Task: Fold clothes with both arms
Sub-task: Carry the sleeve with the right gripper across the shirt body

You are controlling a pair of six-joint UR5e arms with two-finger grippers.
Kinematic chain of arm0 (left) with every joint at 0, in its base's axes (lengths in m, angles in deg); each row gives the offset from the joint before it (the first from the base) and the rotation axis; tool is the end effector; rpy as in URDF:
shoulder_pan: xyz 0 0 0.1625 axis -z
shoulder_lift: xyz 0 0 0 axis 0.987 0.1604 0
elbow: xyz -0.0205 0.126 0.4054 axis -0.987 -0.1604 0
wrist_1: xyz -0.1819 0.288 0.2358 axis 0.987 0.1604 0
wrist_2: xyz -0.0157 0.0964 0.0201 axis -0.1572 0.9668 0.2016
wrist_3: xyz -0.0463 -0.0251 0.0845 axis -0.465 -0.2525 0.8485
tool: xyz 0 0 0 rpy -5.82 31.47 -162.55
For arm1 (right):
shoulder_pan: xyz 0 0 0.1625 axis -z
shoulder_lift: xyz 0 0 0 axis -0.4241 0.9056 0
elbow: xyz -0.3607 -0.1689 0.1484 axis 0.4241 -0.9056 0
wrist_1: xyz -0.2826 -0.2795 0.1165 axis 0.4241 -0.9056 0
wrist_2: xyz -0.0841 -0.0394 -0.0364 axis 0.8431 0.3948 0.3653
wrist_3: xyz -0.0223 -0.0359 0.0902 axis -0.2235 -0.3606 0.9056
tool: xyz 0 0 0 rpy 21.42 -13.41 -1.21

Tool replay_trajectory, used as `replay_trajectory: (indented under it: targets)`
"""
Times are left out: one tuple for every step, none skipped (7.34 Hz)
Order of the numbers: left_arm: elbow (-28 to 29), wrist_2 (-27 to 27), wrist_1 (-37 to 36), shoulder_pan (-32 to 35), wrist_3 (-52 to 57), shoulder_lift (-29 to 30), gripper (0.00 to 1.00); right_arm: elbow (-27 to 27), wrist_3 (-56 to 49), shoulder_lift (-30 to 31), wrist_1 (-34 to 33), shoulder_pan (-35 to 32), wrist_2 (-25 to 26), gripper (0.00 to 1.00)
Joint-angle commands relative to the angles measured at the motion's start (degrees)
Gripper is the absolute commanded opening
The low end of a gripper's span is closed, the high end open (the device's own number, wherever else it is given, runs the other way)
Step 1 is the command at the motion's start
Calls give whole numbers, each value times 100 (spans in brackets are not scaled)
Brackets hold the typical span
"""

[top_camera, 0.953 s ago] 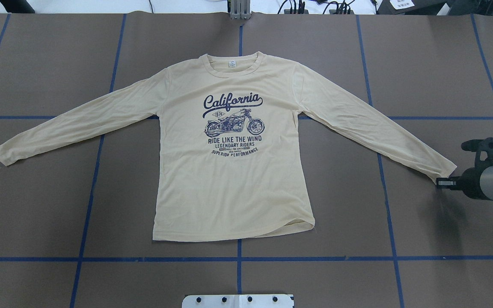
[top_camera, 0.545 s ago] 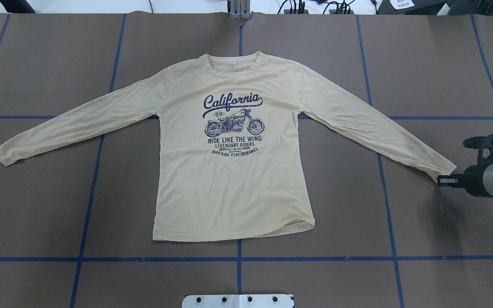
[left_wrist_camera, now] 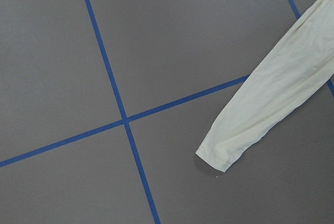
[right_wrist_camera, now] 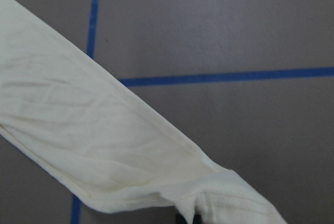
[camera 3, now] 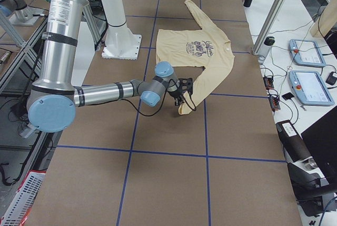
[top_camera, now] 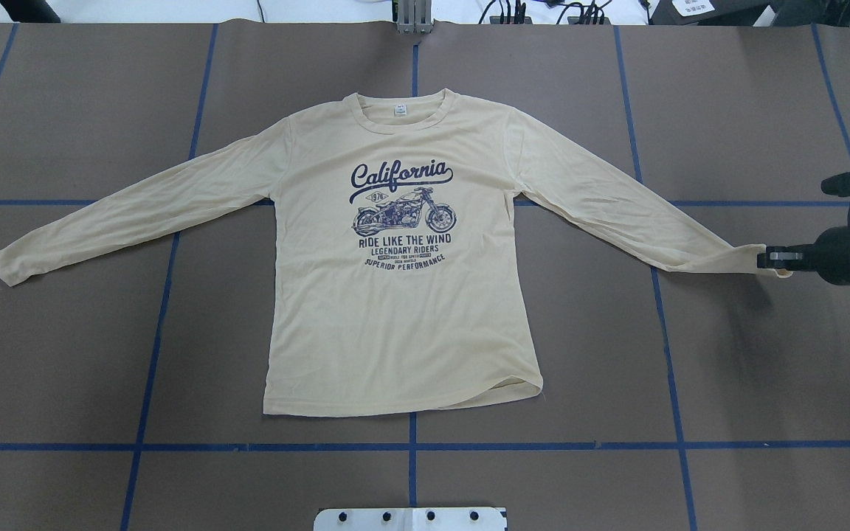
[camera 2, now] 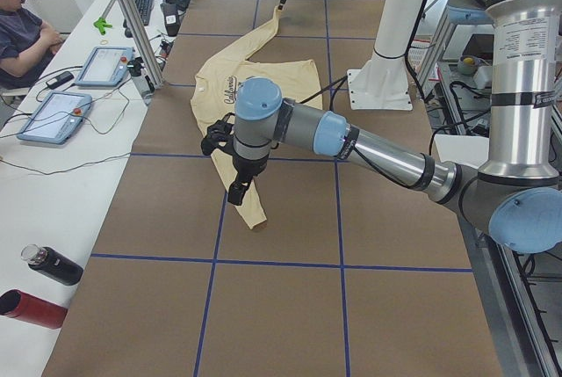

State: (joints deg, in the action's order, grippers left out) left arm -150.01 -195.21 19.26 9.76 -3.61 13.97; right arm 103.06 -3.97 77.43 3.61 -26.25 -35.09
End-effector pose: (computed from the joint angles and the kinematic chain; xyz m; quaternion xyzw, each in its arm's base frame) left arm -0.0670 -0.4542 0.4888 0.1519 0.3692 0.1201 0.9090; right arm -0.2150 -0.4231 0.5081 0.1459 -0.4292 0.0832 0.8874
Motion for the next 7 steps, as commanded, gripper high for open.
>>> replay_trajectory:
  targets:
    - [-7, 0, 0, 0, -5, 0, 100, 486, -6, -1046, -1395, -367, -265, 0]
    - [-7, 0, 0, 0, -5, 0, 100, 497, -6, -1642, -1672, -411, -256, 0]
    - [-7, 0, 0, 0, -5, 0, 100, 453, 3, -2162, -1909, -377, -204, 0]
    - [-16, 0, 0, 0, -5, 0, 100, 409, 12, -2811, -2460, -237, -151, 0]
    - [-25, 0, 0, 0, -14, 0, 100, 296, 3, -3531, -3153, -27, 128, 0]
    - [-25, 0, 0, 0, -14, 0, 100, 121, 3, -4025, -3551, 376, 661, 0]
    - [-25, 0, 0, 0, -14, 0, 100, -308, 29, -4517, -3581, 762, 1310, 0]
